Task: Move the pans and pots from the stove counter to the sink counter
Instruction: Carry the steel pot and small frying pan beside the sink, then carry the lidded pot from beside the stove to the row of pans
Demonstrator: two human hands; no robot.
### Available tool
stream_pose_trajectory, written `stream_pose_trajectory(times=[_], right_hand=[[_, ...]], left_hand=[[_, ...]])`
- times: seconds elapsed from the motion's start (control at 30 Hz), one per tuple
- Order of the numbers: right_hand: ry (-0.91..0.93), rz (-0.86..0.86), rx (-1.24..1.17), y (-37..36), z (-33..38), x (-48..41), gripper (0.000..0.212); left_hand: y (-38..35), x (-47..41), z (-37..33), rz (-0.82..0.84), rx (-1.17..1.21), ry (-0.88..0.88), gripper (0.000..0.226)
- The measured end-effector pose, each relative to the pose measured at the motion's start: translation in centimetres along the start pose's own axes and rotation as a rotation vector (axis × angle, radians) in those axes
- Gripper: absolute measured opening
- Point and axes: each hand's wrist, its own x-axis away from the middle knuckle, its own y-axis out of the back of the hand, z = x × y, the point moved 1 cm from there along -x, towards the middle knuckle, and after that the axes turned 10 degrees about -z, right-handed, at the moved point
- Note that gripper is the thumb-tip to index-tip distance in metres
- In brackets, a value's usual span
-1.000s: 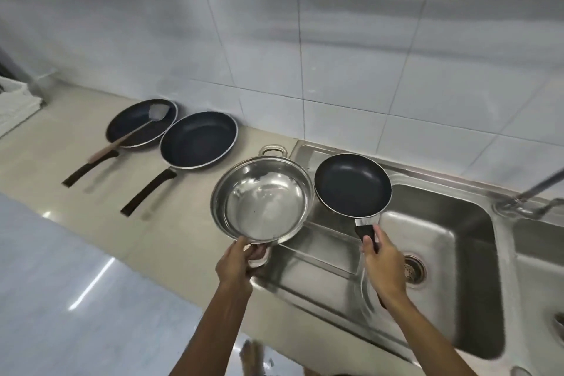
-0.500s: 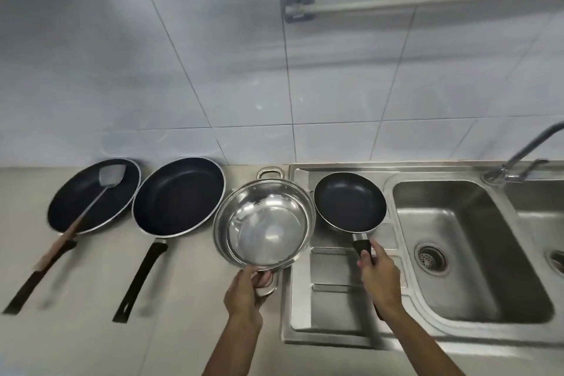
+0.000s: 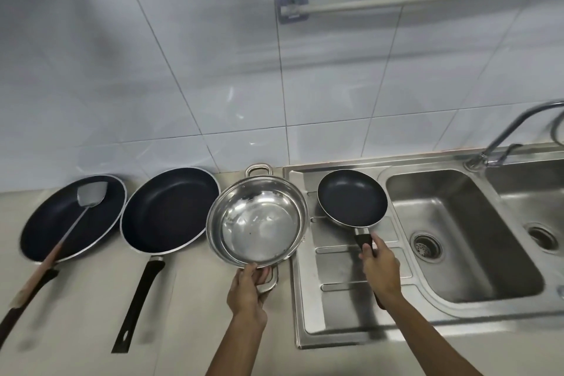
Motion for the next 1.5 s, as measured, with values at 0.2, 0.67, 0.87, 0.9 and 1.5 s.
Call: stream_pose_trajectory(times=[0.2,0.67,0.87,0.9,1.5], right_hand=[[-0.003,0.036,0.003,-1.5,0.8,0.3,0.039],[-0.043,0.147,0.049,-2.5,2.0,0.0,0.034],[-0.063,0.152,0.019,-2.2,2.3,0.4,0.036],[-0.076,0.149,0.015,-2.0,2.3,0.5,0.037],[-0.027,0.159,0.061,1.7,-1.8,7.2,0.031]], left_hand=[[-0.4,-0.4,-0.8,0.019,0.015,0.011,0.041],[-1.9,-1.4,-1.5,0.070,0.022,0.003,0.041],[-2.0,-2.0,-1.5,0.042,0.008,0.028,0.041],[-2.0,-2.0,-1.4,0.042,0.010,0.031,0.041],[4.8,1.2,2.1,0.136,-0.027,-0.009,0.025]])
